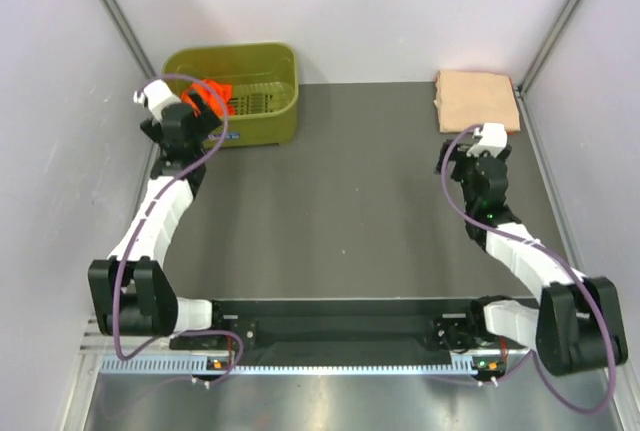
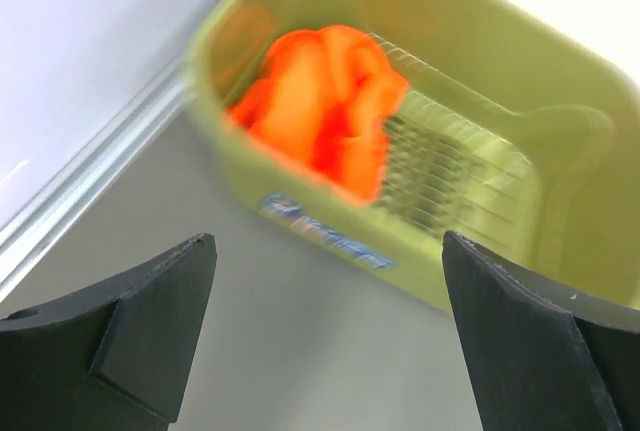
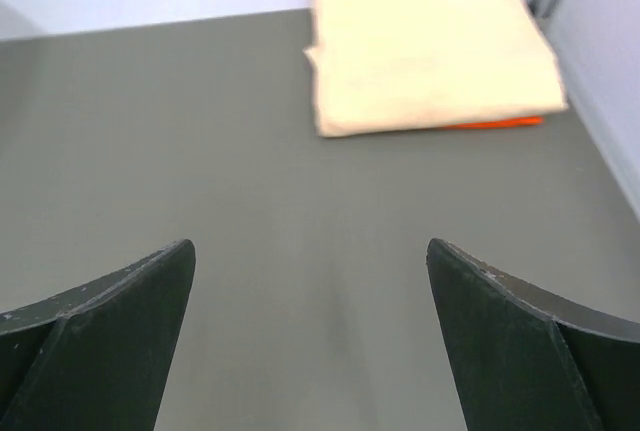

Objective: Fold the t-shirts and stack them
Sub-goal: Move the tshirt to the center of the board

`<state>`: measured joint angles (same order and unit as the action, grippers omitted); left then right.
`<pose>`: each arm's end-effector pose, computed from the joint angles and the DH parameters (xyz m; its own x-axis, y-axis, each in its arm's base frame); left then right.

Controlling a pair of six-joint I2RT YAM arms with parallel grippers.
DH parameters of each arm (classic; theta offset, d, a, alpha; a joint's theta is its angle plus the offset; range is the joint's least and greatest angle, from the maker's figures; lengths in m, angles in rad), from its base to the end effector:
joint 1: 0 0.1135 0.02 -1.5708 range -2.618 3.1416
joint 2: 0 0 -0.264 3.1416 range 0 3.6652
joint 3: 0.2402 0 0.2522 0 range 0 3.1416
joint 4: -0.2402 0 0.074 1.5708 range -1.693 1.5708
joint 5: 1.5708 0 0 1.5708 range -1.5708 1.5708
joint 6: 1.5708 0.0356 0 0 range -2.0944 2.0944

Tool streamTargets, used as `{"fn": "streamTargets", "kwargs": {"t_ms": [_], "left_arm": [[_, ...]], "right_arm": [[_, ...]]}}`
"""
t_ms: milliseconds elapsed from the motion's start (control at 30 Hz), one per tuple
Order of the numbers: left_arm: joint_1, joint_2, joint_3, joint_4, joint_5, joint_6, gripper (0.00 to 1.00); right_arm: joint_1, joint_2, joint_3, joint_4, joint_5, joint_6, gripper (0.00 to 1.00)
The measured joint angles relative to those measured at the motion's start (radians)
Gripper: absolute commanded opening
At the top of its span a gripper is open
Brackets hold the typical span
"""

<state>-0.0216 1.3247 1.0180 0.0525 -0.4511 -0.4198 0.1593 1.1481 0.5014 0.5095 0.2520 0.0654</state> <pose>0.3102 0.0088 0.3261 -0.0656 -0.3655 -0.9285 -0.4699 0.8322 -0.2944 0.2490 0.0310 0.2397 -0.1288 0.0434 -0.9907 0.0989 0.9946 0.0307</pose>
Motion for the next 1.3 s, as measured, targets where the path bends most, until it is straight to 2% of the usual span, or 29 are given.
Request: {"fn": "streamTargets", "kwargs": {"t_ms": [67,233,333,400,567,667,833,933,967,1033,1067,1100,1133,1167,1300], "left_arm": [[0.007,0.057,0.168,-0.106,0.097,0.016,0.99],[0.012,0.291,0.572,-0.222,0.290,0.076,0.99],[0.010,0.417,0.720,-0.270,0.331,0.103,0.98],[0.011,0.524,0.834,-0.315,0.341,0.125,0.93],[0.018,0.798,1.137,-0.444,0.337,0.169,0.94],[0.031,0.912,1.220,-0.496,0.310,0.183,0.94],[0.048,1.044,1.252,-0.565,0.255,0.193,0.87],[0.051,1.098,1.252,-0.599,0.233,0.198,0.77],[0.051,1.110,1.252,-0.603,0.229,0.198,0.65],[0.051,1.133,1.252,-0.603,0.224,0.201,0.52],[0.051,1.138,1.252,-0.602,0.222,0.201,0.40],[0.051,1.140,1.253,-0.603,0.221,0.200,0.13],[0.051,1.143,1.257,-0.603,0.220,0.196,0.04],[0.051,1.146,1.266,-0.603,0.219,0.200,0.00],[0.049,1.148,1.331,-0.593,0.218,0.192,0.00]], "right_arm": [[0.030,-0.045,0.082,-0.146,0.001,0.053,1.00],[0.045,-0.098,0.244,-0.486,-0.093,0.103,1.00],[0.051,-0.103,0.290,-0.617,-0.130,0.094,1.00],[0.053,-0.105,0.300,-0.706,-0.145,0.092,1.00],[0.055,-0.106,0.300,-0.849,-0.164,0.092,1.00],[0.055,-0.106,0.300,-0.891,-0.173,0.090,1.00],[0.055,-0.106,0.300,-0.923,-0.175,0.082,1.00],[0.055,-0.093,0.301,-0.922,-0.175,0.077,1.00],[0.055,-0.082,0.304,-0.923,-0.175,0.075,1.00],[0.054,-0.051,0.313,-0.924,-0.175,0.074,1.00],[0.053,-0.031,0.321,-0.924,-0.175,0.073,1.00],[0.053,-0.010,0.331,-0.924,-0.175,0.073,1.00],[0.052,0.005,0.339,-0.926,-0.176,0.073,1.00],[0.052,0.016,0.346,-0.926,-0.176,0.072,1.00],[0.052,0.038,0.378,-0.934,-0.177,0.074,1.00]]}}
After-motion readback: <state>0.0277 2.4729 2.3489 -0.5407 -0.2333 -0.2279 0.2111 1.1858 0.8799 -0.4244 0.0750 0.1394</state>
